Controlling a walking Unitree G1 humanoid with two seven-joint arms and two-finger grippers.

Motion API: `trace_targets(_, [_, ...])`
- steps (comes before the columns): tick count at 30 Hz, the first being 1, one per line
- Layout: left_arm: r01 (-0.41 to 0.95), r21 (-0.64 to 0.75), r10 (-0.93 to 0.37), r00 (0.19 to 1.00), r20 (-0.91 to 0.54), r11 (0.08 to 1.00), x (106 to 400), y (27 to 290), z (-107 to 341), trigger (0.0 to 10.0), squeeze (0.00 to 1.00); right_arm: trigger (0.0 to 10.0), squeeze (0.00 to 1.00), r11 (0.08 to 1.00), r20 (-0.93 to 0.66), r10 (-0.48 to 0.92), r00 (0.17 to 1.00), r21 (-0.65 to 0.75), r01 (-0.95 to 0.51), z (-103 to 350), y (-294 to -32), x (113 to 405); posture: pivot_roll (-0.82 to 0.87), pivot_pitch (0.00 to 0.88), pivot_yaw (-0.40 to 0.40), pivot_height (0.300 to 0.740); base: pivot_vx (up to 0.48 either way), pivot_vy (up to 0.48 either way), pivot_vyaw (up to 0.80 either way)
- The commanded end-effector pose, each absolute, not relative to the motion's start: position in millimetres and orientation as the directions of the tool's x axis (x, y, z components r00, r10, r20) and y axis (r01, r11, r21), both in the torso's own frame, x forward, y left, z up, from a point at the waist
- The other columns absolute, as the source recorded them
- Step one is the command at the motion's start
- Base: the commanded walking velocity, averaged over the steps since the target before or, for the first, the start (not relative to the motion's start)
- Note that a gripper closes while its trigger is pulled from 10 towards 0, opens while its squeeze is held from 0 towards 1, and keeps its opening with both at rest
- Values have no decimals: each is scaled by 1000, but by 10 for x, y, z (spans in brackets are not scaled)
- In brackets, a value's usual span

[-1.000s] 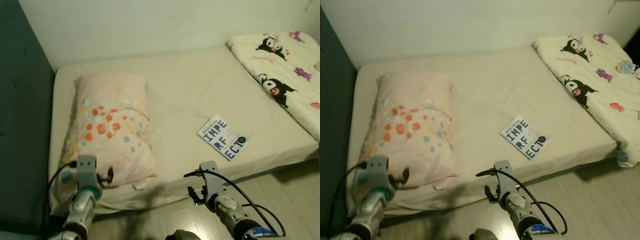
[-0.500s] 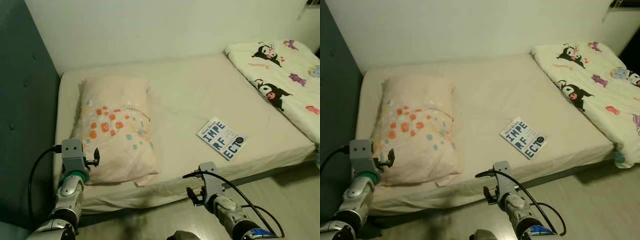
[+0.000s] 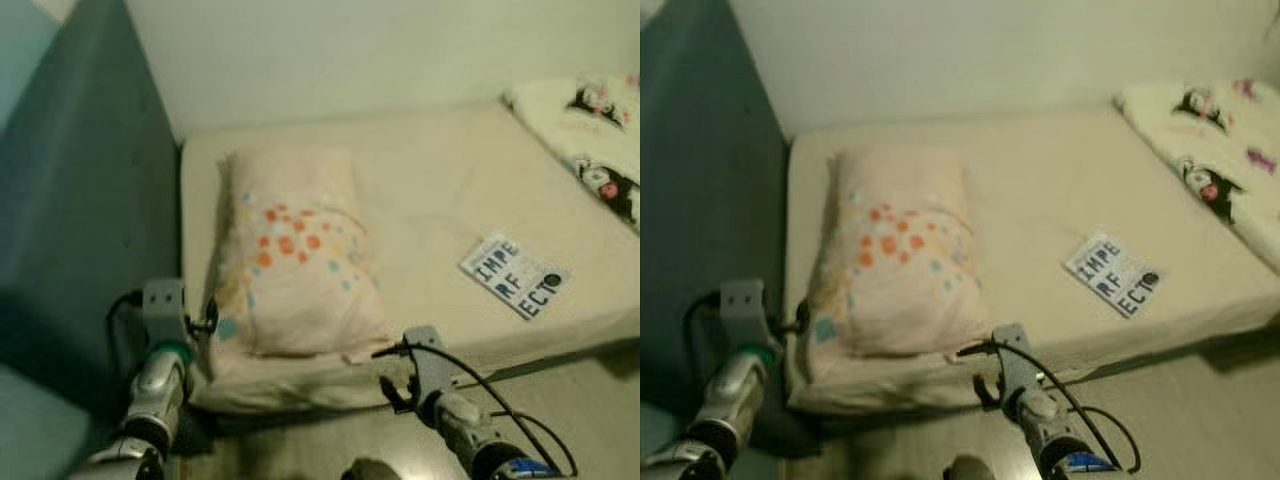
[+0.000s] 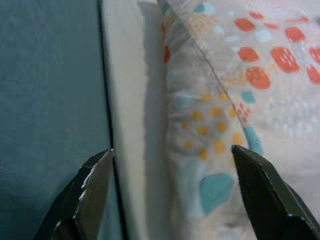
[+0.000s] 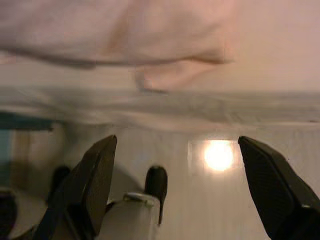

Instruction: Clean up the room

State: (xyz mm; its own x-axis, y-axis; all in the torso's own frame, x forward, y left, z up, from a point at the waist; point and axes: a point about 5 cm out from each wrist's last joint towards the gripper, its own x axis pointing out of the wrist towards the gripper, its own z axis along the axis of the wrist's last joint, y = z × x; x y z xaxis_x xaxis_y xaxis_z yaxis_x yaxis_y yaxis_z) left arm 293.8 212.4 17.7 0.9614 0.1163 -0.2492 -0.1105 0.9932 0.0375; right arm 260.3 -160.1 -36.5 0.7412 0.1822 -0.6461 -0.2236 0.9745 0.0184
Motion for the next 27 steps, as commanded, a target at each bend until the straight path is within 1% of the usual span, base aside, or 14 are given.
trace_targets(1, [-146, 39, 151, 946, -286, 988, 2854, 2208, 100, 10000, 0, 10000, 0, 976, -669, 174, 723, 17, -219, -423, -1633, 2527, -106, 0, 17, 715, 0, -480, 0])
trace_targets(3, [-138, 41, 144, 946, -290, 990, 2851, 2187, 90, 10000, 0, 10000, 0, 976, -669, 173, 723, 17, -218, -423, -1638, 2527, -106, 0, 15, 715, 0, -480, 0])
trace_targets(4, [-137, 20, 137, 948, -287, 990, 2843, 2157, 79, 10000, 0, 10000, 0, 976, -670, 171, 723, 17, -216, -424, -1644, 2526, -106, 0, 15, 715, 0, 0, 0])
trace_targets(7, [-128, 17, 127, 950, -285, 992, 2839, 2131, 73, 10000, 0, 10000, 0, 976, -670, 171, 722, 15, -217, -425, -1648, 2524, -106, 0, 14, 715, 0, 0, 0])
trace_targets(8, [-110, 6, 107, 953, -284, 994, 2838, 2074, 62, 10000, 0, 10000, 0, 976, -671, 169, 722, 14, -216, -426, -1656, 2520, -104, 0, 11, 715, 0, 0, 0])
trace_targets(21, [-86, -20, 77, 953, -292, 996, 2842, 2005, 48, 10000, 0, 10000, 0, 975, -673, 174, 719, 13, -223, -431, -1654, 2513, -104, 0, 10, 715, 0, 0, 0])
trace_targets(27, [-58, -30, 46, 953, -298, 998, 2872, 1958, 58, 10000, 0, 10000, 0, 973, -669, 180, 721, 16, -228, -421, -1636, 2529, -105, 0, 13, 715, 0, -480, 0])
